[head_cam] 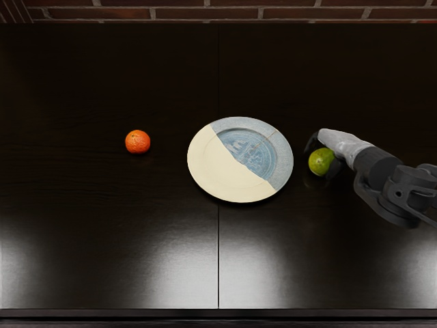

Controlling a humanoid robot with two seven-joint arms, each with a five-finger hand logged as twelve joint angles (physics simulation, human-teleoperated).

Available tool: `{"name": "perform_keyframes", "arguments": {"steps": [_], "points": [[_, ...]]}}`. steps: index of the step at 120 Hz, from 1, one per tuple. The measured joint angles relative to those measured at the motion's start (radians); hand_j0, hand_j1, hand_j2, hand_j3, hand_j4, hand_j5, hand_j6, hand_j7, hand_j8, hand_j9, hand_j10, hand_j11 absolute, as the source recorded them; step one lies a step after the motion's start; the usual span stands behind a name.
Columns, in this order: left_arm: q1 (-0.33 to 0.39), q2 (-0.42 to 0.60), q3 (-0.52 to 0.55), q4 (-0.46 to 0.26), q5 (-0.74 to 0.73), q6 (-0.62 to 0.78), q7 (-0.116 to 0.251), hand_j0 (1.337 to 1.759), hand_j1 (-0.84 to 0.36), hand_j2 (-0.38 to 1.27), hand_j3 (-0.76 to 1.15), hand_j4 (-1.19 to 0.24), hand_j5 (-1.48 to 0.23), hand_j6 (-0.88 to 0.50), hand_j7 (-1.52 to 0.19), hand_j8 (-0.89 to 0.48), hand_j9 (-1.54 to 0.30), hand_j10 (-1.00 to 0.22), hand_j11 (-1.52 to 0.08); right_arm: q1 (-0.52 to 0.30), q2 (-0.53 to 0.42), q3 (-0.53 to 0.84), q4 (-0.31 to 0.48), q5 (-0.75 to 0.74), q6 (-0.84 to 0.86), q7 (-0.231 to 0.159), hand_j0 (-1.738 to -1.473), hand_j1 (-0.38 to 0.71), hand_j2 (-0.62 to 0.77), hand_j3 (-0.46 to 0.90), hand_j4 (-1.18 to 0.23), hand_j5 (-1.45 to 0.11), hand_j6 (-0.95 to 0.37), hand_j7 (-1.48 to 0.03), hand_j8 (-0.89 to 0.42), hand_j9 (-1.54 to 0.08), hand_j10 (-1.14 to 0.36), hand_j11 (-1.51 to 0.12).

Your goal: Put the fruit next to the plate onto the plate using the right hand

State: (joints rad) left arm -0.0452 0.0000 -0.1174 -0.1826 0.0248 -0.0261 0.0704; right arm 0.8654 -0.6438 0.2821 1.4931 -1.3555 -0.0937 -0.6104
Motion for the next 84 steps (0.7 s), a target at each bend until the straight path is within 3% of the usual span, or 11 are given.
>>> {"name": "perform_keyframes", "arguments": {"steps": [33, 84], "points": [[0.0, 0.0, 0.0, 0.0, 0.0, 0.0, 0.0, 1.658, 0.33, 0.0, 0.0, -0.02, -0.02, -0.02, -0.02, -0.02, -0.02, -0.02, -0.02, 0.0, -0.001, 0.009, 0.0, 0.01, 0.001, 0.0, -1.655, 0.2, 0.19, 0.0, -0.58, -0.82, -0.45, -0.79, -0.34, -0.83, -0.53, -0.82], [0.0, 0.0, 0.0, 0.0, 0.0, 0.0, 0.0, 1.658, 0.33, 0.0, 0.0, -0.02, -0.02, -0.02, -0.02, -0.02, -0.02, -0.02, -0.02, 0.018, -0.006, 0.081, 0.006, 0.037, 0.025, 0.001, -1.655, 0.2, 0.16, 0.0, -0.61, -0.88, -0.41, -0.84, -0.3, -0.89, -0.49, -0.9]]}}
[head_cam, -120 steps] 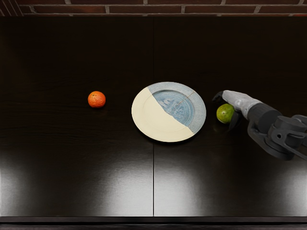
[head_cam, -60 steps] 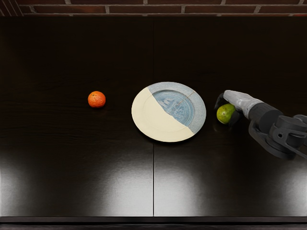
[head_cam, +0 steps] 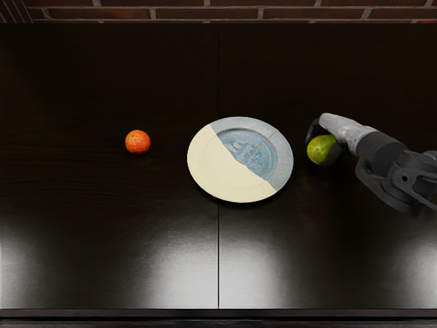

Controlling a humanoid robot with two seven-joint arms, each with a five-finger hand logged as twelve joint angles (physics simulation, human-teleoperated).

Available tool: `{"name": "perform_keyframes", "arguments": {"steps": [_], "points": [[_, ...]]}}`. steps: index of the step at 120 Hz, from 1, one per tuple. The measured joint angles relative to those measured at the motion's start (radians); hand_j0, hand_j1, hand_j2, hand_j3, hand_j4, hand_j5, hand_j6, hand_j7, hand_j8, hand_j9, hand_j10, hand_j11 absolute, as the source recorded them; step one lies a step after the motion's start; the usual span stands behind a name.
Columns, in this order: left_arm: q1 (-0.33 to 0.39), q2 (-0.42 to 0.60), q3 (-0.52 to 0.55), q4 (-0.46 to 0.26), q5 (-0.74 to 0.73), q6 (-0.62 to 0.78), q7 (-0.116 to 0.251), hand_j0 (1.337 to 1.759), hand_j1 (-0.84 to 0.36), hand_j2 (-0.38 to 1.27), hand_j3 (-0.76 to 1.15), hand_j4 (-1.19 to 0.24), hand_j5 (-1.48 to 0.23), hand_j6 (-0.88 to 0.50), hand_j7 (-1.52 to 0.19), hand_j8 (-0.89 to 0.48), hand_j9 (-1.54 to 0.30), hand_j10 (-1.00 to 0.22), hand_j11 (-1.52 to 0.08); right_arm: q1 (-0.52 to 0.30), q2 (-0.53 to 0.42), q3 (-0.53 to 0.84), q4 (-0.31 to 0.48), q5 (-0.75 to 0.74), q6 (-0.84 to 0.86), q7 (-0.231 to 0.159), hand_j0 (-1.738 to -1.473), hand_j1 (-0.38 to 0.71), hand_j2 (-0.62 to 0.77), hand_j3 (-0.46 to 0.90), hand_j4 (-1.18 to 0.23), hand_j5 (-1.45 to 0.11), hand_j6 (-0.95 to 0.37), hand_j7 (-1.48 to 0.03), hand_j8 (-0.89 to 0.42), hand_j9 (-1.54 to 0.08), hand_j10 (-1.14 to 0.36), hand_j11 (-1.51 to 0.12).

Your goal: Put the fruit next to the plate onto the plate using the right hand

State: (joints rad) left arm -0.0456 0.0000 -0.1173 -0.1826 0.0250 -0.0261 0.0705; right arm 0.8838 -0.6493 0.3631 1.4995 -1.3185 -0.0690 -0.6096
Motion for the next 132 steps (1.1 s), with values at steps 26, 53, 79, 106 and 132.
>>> {"name": "perform_keyframes", "arguments": {"steps": [26, 53, 79, 106, 132], "points": [[0.0, 0.0, 0.0, 0.0, 0.0, 0.0, 0.0, 1.658, 0.33, 0.0, 0.0, -0.02, -0.02, -0.02, -0.02, -0.02, -0.02, -0.02, -0.02, 0.034, 0.022, 0.036, 0.005, 0.034, 0.022, 0.0, -1.654, 0.2, 0.15, 0.0, -0.62, -0.89, -0.4, -0.84, -0.29, -0.89, -0.49, -0.89], [0.0, 0.0, 0.0, 0.0, 0.0, 0.0, 0.0, 1.658, 0.33, 0.0, 0.0, -0.02, -0.02, -0.02, -0.02, -0.02, -0.02, -0.02, -0.02, 0.073, 0.097, 0.041, 0.003, 0.051, 0.024, 0.0, -1.656, 0.21, 0.18, 0.0, -0.61, -0.9, -0.39, -0.84, -0.29, -0.9, -0.49, -0.9], [0.0, 0.0, 0.0, 0.0, 0.0, 0.0, 0.0, 1.658, 0.33, 0.0, 0.0, -0.02, -0.02, -0.02, -0.02, -0.02, -0.02, -0.02, -0.02, 0.092, 0.18, 0.039, -0.001, 0.052, 0.025, -0.001, -1.657, 0.22, 0.21, 0.0, -0.61, -0.9, -0.39, -0.84, -0.28, -0.9, -0.49, -0.9], [0.0, 0.0, 0.0, 0.0, 0.0, 0.0, 0.0, 1.658, 0.33, 0.0, 0.0, -0.02, -0.02, -0.02, -0.02, -0.02, -0.02, -0.02, -0.02, 0.098, 0.264, 0.038, -0.018, 0.053, 0.024, -0.001, -1.658, 0.23, 0.2, 0.0, -0.6, -0.91, -0.38, -0.84, -0.27, -0.91, -0.48, -0.91], [0.0, 0.0, 0.0, 0.0, 0.0, 0.0, 0.0, 1.658, 0.33, 0.0, 0.0, -0.02, -0.02, -0.02, -0.02, -0.02, -0.02, -0.02, -0.02, 0.095, 0.331, 0.029, -0.101, 0.049, 0.022, -0.001, -1.655, 0.19, 0.1, 0.0, -0.61, -0.9, -0.38, -0.84, -0.29, -0.91, -0.48, -0.91]]}}
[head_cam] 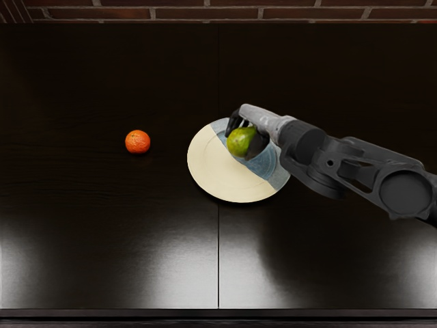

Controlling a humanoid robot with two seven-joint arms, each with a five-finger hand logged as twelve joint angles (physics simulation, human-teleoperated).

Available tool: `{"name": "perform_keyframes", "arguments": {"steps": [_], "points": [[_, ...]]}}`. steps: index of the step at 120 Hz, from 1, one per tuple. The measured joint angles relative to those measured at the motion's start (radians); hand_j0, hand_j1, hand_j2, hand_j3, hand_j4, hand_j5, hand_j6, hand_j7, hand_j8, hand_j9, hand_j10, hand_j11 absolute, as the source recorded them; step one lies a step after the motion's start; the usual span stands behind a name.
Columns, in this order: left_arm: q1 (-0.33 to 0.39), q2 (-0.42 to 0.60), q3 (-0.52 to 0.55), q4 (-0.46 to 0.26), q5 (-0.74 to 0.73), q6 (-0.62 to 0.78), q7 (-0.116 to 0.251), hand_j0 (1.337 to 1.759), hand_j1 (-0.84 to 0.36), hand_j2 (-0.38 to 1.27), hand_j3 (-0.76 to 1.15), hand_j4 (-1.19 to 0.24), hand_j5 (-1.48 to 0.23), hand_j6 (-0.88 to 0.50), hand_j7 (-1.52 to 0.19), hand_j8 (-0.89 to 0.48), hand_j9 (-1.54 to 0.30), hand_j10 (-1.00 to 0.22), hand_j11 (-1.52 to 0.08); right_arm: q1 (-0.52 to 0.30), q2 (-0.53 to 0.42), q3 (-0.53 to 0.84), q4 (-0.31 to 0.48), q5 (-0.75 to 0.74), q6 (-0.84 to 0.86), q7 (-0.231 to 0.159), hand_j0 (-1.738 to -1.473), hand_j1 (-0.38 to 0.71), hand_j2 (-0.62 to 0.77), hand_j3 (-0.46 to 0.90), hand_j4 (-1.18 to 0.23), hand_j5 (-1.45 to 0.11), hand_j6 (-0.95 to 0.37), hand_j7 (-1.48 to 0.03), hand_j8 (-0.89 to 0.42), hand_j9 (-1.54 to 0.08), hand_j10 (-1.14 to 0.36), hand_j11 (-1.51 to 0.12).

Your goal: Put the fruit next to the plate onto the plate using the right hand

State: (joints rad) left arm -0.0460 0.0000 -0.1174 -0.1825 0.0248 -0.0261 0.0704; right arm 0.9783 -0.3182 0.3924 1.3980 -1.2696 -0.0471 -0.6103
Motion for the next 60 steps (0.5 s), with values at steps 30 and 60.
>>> {"name": "perform_keyframes", "arguments": {"steps": [30, 60], "points": [[0.0, 0.0, 0.0, 0.0, 0.0, 0.0, 0.0, 1.658, 0.33, 0.0, 0.0, -0.02, -0.02, -0.02, -0.02, -0.02, -0.02, -0.02, -0.02, -0.002, 0.039, -0.002, -0.04, -0.002, 0.0, 0.0, -1.655, 0.17, 0.06, 0.0, -0.58, -0.83, -0.39, -0.79, -0.31, -0.85, -0.49, -0.85], [0.001, 0.0, 0.0, 0.0, 0.0, 0.0, 0.0, 1.658, 0.33, 0.0, 0.0, -0.02, -0.02, -0.02, -0.02, -0.02, -0.02, -0.02, -0.02, -0.011, 0.065, 0.002, -0.045, 0.003, 0.0, -0.001, -1.657, -0.19, 0.02, 0.0, -0.18, -0.25, -0.12, -0.24, -0.1, -0.26, -0.15, -0.26]]}}
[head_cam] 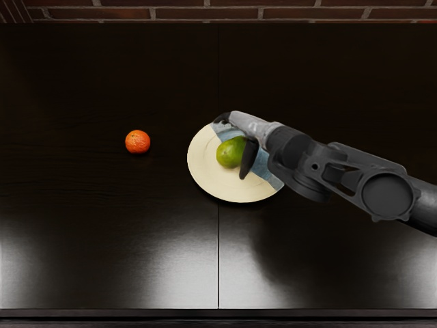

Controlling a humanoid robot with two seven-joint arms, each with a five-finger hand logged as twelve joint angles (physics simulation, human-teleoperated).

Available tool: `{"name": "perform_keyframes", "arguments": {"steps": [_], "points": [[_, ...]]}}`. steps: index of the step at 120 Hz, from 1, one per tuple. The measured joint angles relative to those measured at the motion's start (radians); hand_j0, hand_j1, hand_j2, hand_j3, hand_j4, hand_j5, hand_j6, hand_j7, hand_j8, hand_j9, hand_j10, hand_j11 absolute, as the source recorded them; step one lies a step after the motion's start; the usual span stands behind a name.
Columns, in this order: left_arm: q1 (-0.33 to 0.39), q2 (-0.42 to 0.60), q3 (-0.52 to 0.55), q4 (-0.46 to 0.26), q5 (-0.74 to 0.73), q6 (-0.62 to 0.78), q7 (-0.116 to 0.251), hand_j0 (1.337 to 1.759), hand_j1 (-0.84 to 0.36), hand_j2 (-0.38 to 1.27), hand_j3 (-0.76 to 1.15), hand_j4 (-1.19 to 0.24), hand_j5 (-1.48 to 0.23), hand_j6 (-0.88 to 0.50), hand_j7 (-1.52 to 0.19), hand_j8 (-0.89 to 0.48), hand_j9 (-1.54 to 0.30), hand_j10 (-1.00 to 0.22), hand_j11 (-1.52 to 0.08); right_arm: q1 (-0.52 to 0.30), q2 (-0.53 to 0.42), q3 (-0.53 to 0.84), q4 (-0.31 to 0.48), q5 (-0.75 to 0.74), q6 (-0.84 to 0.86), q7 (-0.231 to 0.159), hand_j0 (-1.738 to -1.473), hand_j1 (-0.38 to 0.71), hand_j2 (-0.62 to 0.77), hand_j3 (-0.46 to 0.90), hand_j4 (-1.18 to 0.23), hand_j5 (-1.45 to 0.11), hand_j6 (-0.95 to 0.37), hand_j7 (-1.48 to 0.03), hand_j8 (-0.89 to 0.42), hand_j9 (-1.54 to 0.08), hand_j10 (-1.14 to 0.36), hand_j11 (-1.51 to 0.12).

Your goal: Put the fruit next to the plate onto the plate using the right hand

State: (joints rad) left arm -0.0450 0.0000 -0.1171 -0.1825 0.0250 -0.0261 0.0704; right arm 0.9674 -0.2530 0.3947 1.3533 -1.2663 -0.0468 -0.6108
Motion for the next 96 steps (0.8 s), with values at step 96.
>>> {"name": "perform_keyframes", "arguments": {"steps": [96], "points": [[0.0, 0.0, 0.0, 0.0, 0.0, 0.0, 0.0, 1.658, 0.33, 0.0, 0.0, -0.02, -0.02, -0.02, -0.02, -0.02, -0.02, -0.02, -0.02, -0.008, -0.497, 0.204, 0.135, 0.475, 0.499, 0.0, -1.658, -0.35, 0.0, 0.0, -0.01, -0.01, -0.01, 0.0, 0.0, -0.01, 0.0, -0.01]]}}
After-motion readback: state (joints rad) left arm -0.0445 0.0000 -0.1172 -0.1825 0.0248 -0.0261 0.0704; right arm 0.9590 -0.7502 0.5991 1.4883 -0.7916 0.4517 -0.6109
